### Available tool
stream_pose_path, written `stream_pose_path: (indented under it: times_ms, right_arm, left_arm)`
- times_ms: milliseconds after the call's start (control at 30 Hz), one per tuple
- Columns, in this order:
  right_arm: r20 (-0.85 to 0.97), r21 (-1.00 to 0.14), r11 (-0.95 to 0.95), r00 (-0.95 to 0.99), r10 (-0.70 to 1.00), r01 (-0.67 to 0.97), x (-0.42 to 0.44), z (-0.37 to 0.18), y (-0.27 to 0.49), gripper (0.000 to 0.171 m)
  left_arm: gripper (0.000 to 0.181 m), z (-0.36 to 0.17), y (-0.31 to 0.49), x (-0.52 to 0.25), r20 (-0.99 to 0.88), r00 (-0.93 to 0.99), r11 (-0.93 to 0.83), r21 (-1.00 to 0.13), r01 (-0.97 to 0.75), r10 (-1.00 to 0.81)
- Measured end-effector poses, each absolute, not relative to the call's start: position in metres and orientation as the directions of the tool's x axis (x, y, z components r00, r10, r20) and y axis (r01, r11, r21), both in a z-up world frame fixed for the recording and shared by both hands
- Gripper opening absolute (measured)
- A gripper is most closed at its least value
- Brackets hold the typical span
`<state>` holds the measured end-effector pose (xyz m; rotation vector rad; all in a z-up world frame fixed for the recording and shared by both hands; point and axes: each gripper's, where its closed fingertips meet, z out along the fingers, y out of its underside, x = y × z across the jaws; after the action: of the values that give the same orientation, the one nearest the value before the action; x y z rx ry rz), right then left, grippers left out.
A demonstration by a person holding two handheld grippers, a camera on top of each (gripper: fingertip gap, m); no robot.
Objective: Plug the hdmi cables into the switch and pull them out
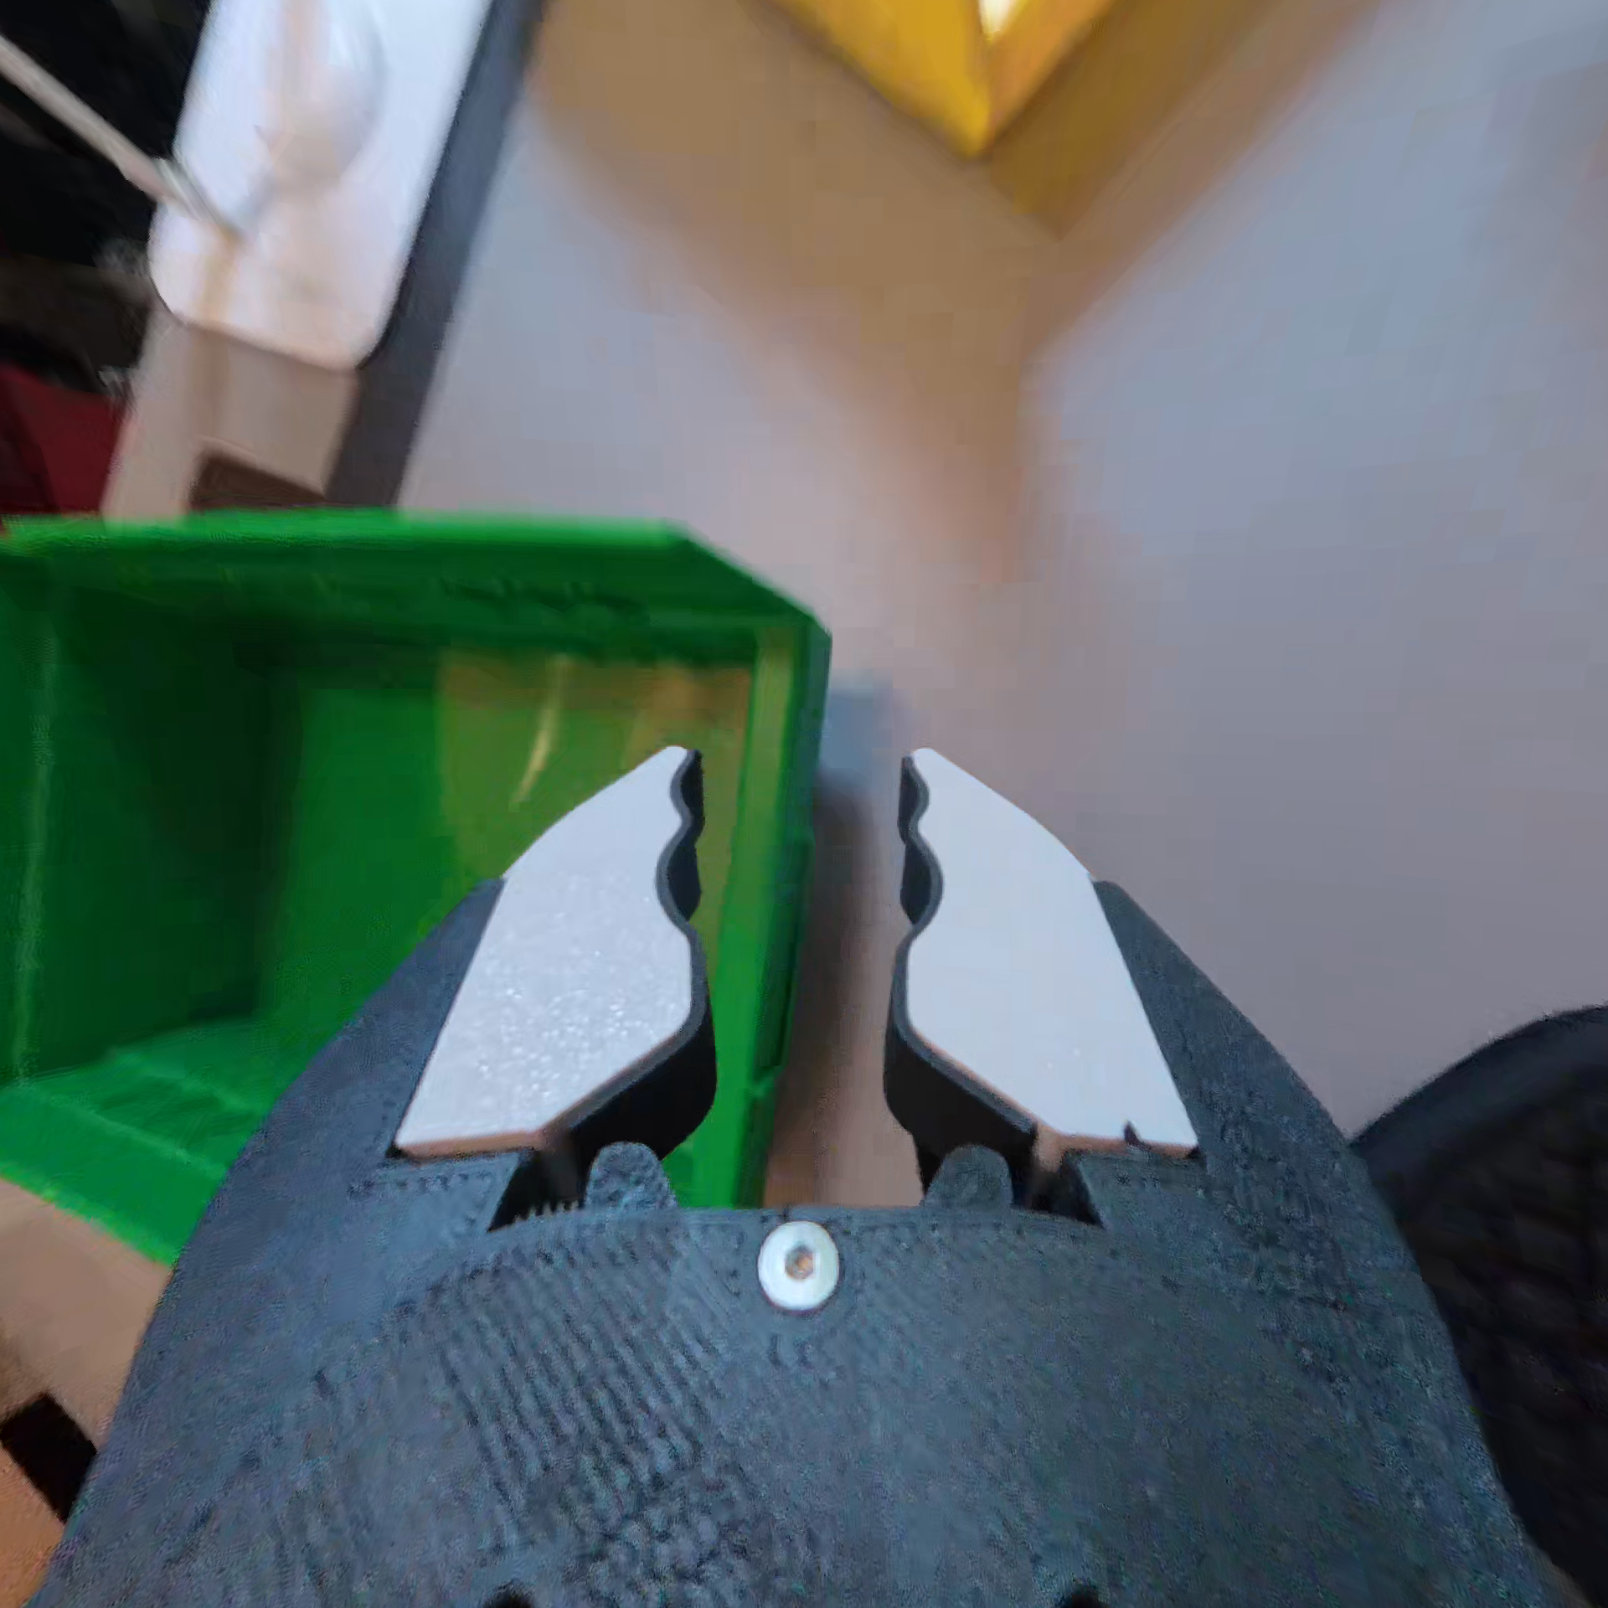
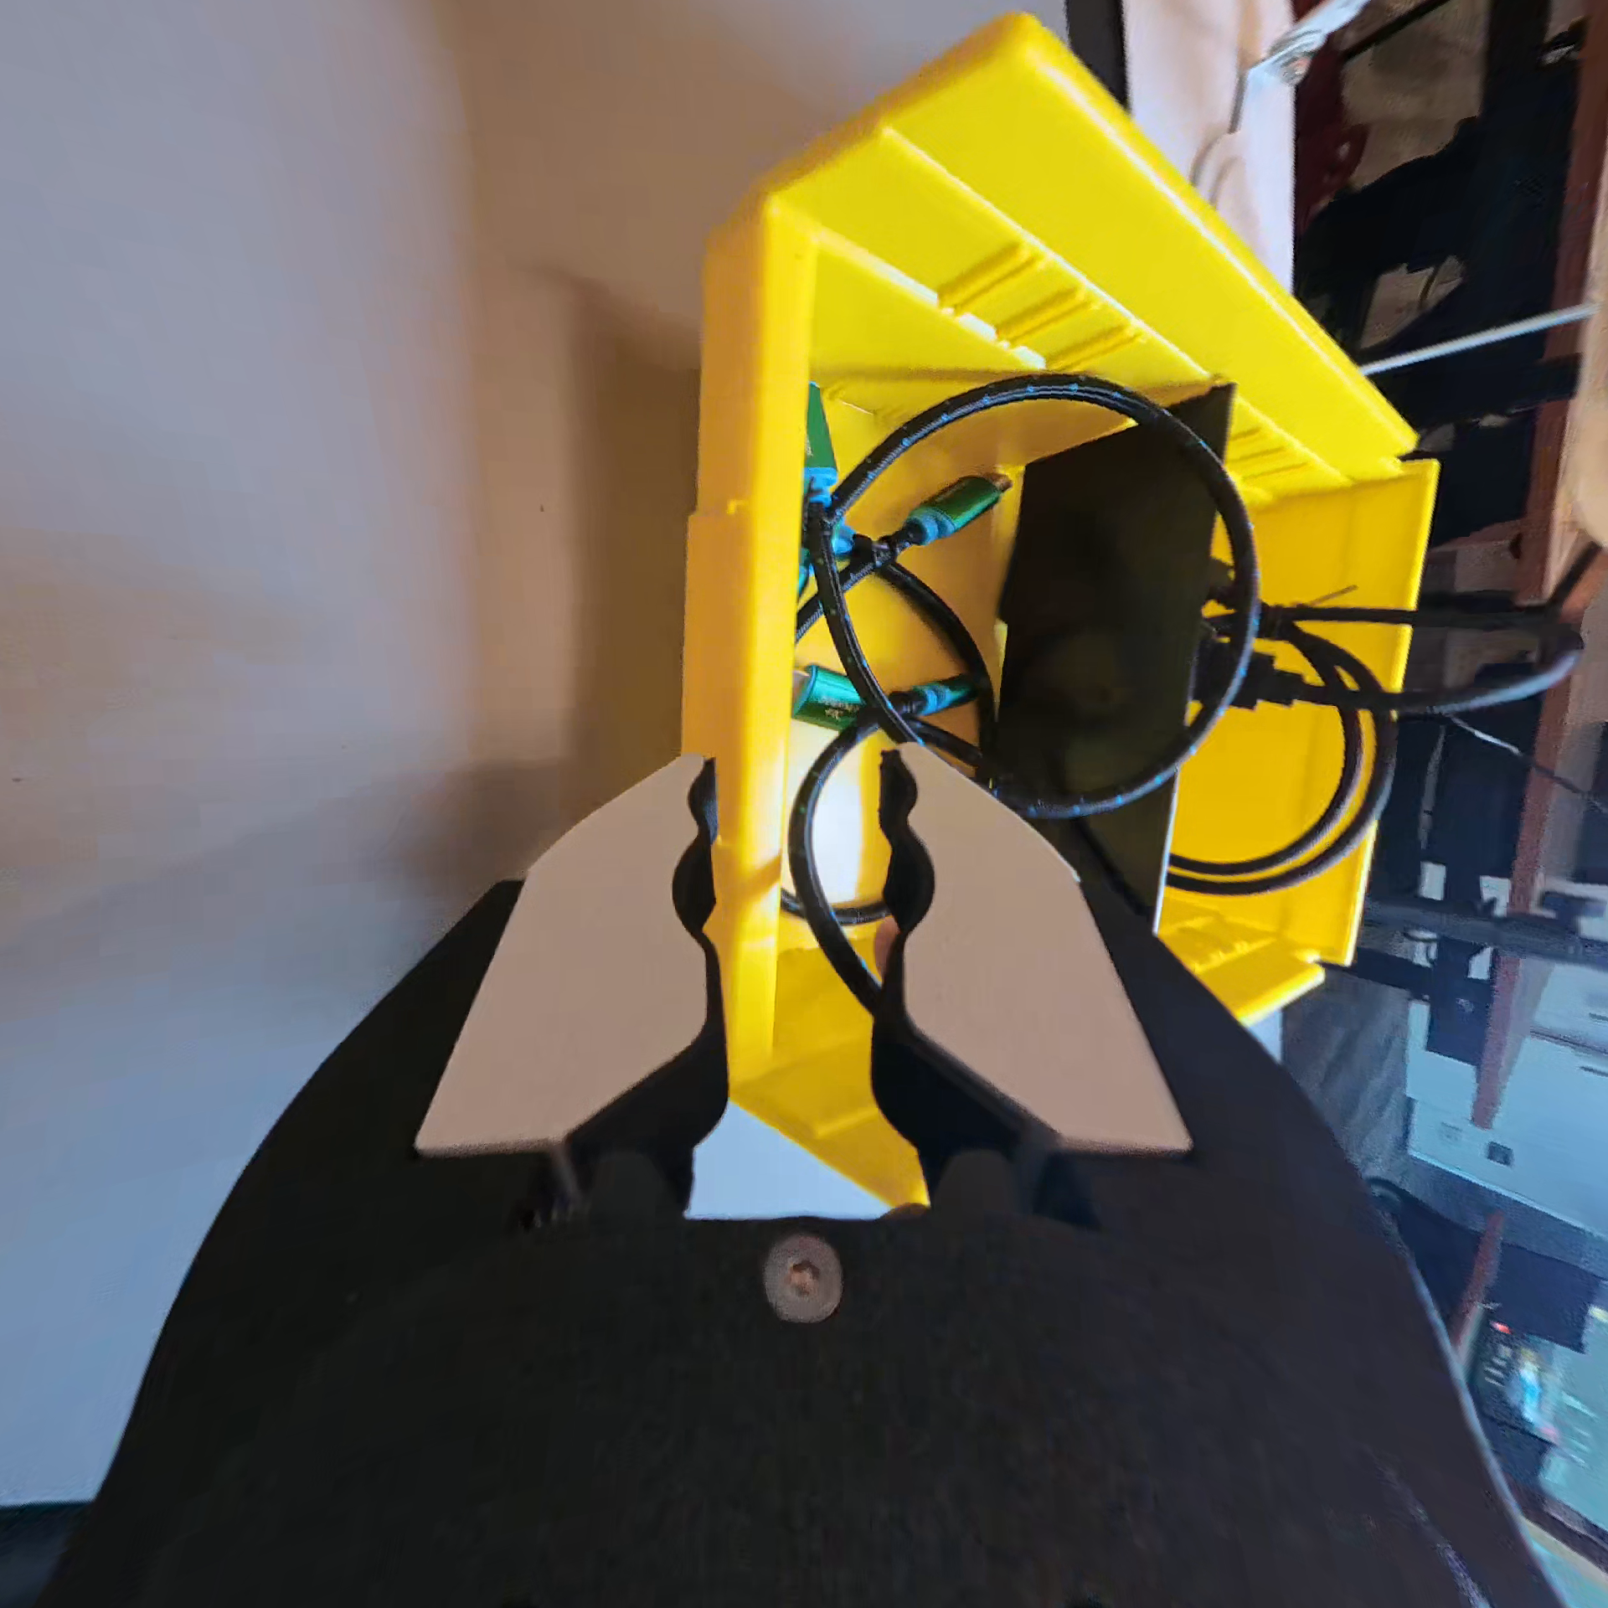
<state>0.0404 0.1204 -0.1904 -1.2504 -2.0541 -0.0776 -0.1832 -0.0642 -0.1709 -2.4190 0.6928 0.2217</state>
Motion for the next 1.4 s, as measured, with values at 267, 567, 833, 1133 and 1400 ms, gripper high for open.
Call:
stream_pose_path:
  times_ms: [267, 567, 833, 1133, 1400]
  right_arm:
    - [0.568, -0.079, 0.561, -0.425, 0.705, 0.824, 0.001, -0.231, 0.123, 0.035]
    - [0.606, -0.107, 0.652, -0.47, 0.641, 0.751, 0.039, -0.234, 0.105, 0.032]
    - [0.629, -0.258, 0.643, -0.38, 0.678, 0.721, 0.101, -0.225, 0.047, 0.033]
    - [0.256, -0.892, 0.112, 0.285, 0.924, 0.438, 0.197, -0.133, 0.065, 0.033]
    - [-0.039, -0.905, -0.206, 0.411, 0.911, 0.372, 0.183, -0.179, 0.106, 0.039]
  left_arm:
    - [0.043, -0.247, -0.09, -0.241, -0.512, 0.747, -0.794, -0.188, -0.578, -0.423]
    - [0.031, -0.247, -0.054, -0.193, -0.557, 0.659, -0.648, -0.26, -0.716, -0.505]
    - [0.03, -0.244, -0.011, -0.1, -0.625, 0.455, -0.353, -0.29, -0.89, -0.634]
    - [0.036, -0.202, -0.022, -0.037, -0.408, 0.771, -0.347, -0.72, -0.601, -0.489]
    - [0.063, -0.191, 0.011, 0.033, 0.087, 0.947, -0.405, -0.913, -0.048, -0.308]
